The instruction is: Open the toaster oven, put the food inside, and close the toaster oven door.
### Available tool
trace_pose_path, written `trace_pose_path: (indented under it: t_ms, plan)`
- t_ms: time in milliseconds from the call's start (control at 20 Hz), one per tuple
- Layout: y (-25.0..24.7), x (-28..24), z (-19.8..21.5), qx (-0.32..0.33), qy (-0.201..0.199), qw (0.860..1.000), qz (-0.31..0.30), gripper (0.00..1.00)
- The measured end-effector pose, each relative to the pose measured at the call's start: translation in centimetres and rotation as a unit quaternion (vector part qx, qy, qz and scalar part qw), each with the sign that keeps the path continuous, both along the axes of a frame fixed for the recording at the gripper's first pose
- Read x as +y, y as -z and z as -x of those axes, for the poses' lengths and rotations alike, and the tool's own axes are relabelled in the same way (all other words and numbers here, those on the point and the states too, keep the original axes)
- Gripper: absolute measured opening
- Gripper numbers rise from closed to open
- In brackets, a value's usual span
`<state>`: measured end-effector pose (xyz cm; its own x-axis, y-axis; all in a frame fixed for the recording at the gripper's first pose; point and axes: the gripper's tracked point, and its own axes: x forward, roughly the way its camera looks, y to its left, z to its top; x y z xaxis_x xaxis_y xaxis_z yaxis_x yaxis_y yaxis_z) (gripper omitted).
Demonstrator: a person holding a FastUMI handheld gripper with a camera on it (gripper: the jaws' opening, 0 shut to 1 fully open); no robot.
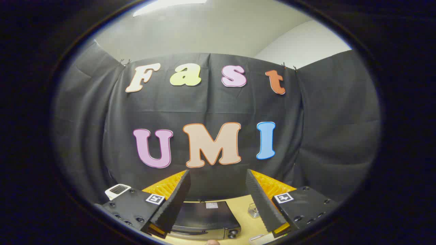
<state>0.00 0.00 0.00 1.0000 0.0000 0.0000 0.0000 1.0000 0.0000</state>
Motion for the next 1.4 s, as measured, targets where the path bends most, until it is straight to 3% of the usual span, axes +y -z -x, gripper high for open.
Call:
trace_pose_path:
  t_ms: [900,1400]
  plan:
    - [3.4,6.3,-0.4,0.024,-0.032,0.999,-0.003,1.00]
    - [19.8,10.3,-2.6,0.147,-0.044,0.988,0.032,1.00]
